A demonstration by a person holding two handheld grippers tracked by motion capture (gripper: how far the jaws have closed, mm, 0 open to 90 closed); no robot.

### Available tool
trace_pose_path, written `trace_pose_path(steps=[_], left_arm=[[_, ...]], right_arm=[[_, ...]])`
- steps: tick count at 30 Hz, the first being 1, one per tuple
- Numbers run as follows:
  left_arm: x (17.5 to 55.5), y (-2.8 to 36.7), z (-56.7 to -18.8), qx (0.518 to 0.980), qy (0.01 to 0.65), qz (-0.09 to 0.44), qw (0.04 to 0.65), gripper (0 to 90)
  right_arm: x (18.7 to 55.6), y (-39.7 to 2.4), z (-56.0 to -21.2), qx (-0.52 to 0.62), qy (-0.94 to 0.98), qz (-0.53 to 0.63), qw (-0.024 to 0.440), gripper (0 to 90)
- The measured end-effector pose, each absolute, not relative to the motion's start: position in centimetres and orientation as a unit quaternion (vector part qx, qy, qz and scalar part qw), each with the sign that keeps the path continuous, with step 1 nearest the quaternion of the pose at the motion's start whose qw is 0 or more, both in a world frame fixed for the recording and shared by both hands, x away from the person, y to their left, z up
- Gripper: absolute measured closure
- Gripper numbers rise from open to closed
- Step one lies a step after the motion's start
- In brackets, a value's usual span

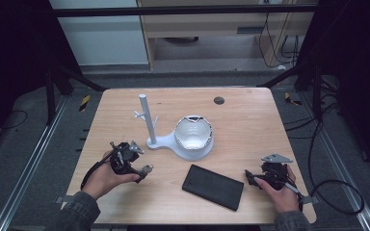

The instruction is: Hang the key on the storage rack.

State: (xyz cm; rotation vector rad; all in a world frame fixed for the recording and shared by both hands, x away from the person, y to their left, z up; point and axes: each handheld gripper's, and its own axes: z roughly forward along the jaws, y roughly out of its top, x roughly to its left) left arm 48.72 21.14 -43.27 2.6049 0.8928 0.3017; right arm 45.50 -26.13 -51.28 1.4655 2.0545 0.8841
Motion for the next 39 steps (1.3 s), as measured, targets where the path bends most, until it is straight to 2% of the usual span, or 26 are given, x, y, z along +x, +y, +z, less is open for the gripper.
trace_pose_path(steps=[12,18,20,22,25,32,35,39], left_arm=[[49.3,21.0,-42.9,0.926,0.314,0.098,0.185,33.0],[49.0,21.2,-42.5,0.929,0.307,0.097,0.18,46.0],[48.9,21.2,-42.5,0.929,0.308,0.098,0.179,54.2],[49.0,21.2,-42.5,0.931,0.306,0.091,0.179,56.8],[49.1,21.3,-42.4,0.93,0.306,0.091,0.179,58.4],[49.4,21.6,-43.4,0.933,0.311,0.088,0.156,59.2],[49.6,21.7,-44.3,0.938,0.305,0.078,0.148,53.6],[49.9,21.3,-45.1,0.938,0.301,0.074,0.157,51.6]], right_arm=[[45.2,-25.8,-51.2,0.524,0.748,0.331,0.238,11.8],[45.0,-25.7,-51.1,0.523,0.748,0.336,0.233,14.6],[45.0,-25.8,-51.1,0.519,0.75,0.337,0.235,15.9],[45.0,-25.6,-51.1,0.52,0.748,0.339,0.234,17.3],[44.9,-25.6,-51.2,0.515,0.75,0.341,0.238,20.8],[44.9,-25.5,-51.1,0.515,0.749,0.341,0.239,21.1],[44.9,-25.5,-51.1,0.518,0.748,0.342,0.235,21.0],[44.9,-25.5,-51.1,0.519,0.747,0.342,0.235,20.9]])
